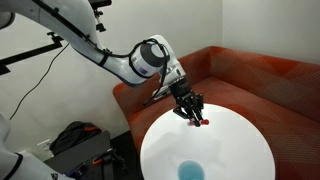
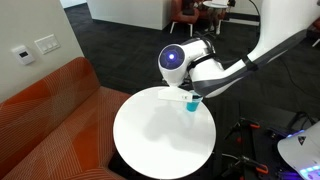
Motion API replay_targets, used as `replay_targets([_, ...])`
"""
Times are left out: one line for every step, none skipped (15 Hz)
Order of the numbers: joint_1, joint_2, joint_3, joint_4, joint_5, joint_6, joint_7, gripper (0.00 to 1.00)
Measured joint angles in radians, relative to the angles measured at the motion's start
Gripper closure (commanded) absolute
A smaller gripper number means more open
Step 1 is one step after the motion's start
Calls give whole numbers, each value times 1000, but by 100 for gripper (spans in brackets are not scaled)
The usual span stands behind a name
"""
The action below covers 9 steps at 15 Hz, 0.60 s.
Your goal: Put the red marker inside the light blue cup
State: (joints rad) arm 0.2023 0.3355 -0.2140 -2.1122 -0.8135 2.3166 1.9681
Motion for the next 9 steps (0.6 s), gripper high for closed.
replay_targets([-11,0,6,-1,-13,0,0,95])
replay_targets([-21,0,9,-1,-35,1,3,95])
replay_targets([-31,-1,9,-3,-63,1,8,95])
replay_targets([-43,-2,9,-5,-98,1,23,95])
replay_targets([-55,-5,9,-8,-133,1,32,95])
replay_targets([-68,-9,9,-12,-167,0,42,95])
replay_targets([-80,-15,9,-17,-196,0,44,95])
replay_targets([-91,-20,10,-21,-217,-2,44,95])
replay_targets([-101,-25,10,-26,-236,-7,44,95])
